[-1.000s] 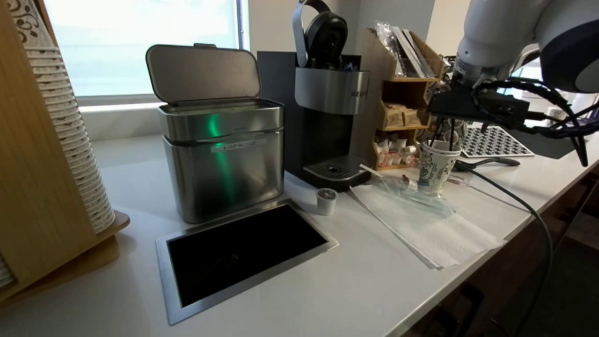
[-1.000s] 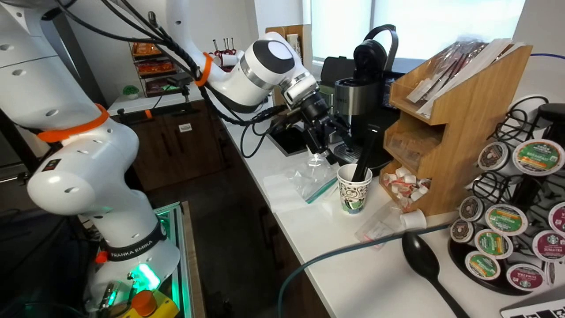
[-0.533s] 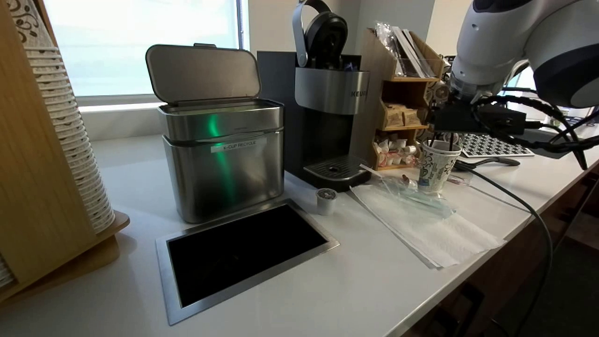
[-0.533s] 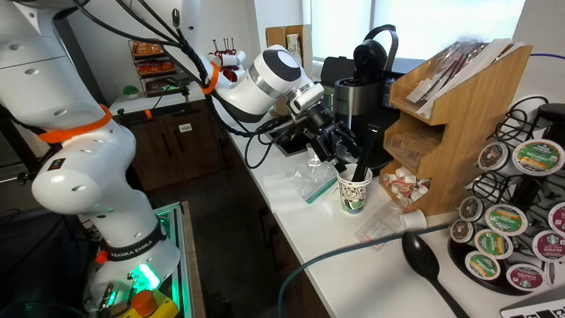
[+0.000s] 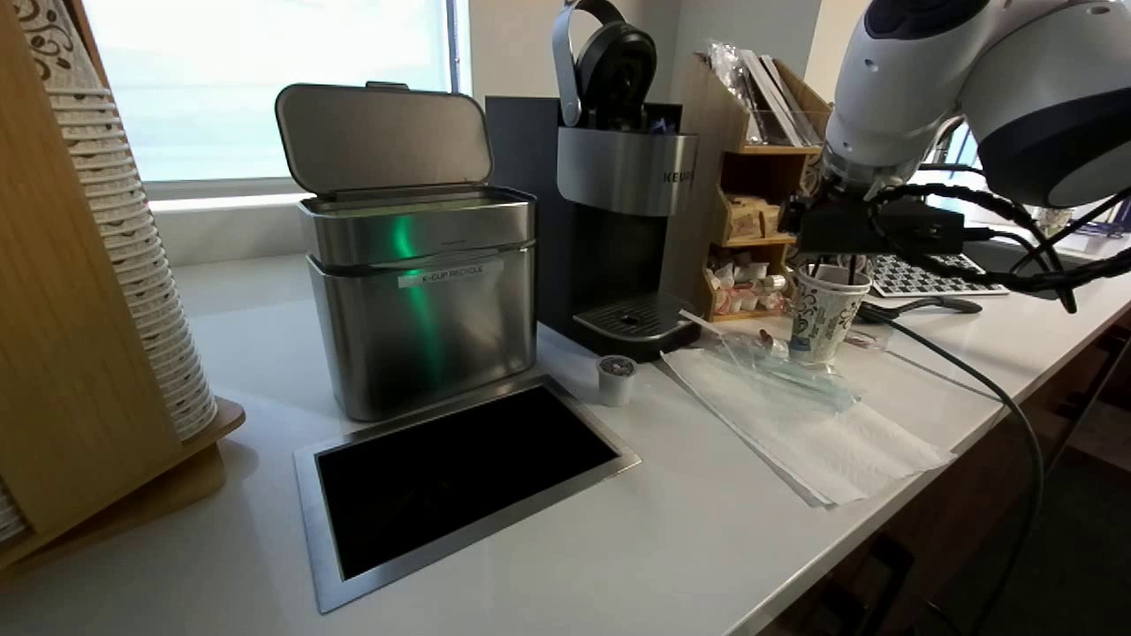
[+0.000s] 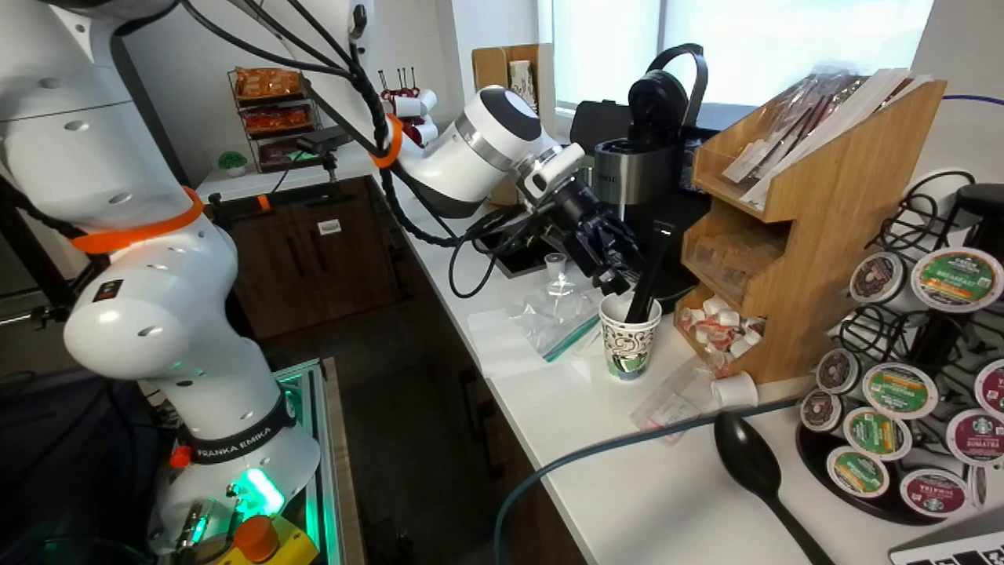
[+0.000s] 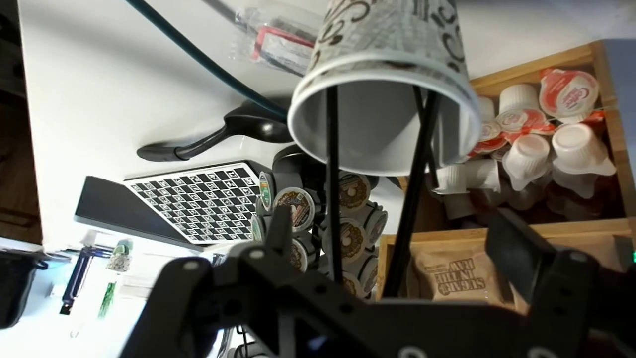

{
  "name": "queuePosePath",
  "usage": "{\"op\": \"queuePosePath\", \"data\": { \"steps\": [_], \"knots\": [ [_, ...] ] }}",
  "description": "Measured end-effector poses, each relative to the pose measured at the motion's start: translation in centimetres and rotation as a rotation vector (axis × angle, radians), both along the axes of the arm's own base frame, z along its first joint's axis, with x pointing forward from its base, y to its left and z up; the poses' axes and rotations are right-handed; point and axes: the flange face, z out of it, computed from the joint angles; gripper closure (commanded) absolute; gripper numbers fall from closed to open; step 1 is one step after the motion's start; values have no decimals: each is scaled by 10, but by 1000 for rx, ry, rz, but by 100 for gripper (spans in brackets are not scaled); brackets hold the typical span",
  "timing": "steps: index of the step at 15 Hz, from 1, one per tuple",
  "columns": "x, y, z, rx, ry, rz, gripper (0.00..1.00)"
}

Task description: Put the black tongs on top of the wooden stand.

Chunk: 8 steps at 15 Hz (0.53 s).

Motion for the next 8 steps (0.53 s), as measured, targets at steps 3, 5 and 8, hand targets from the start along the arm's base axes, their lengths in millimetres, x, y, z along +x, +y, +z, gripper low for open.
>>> {"op": "queuePosePath", "data": {
  "steps": [3, 5, 8],
  "knots": [
    [4, -4, -4, -10, 8, 3, 0],
    [6, -10, -8, -19, 17, 1, 0],
    [12, -14, -14, -30, 26, 7, 7]
  ]
}}
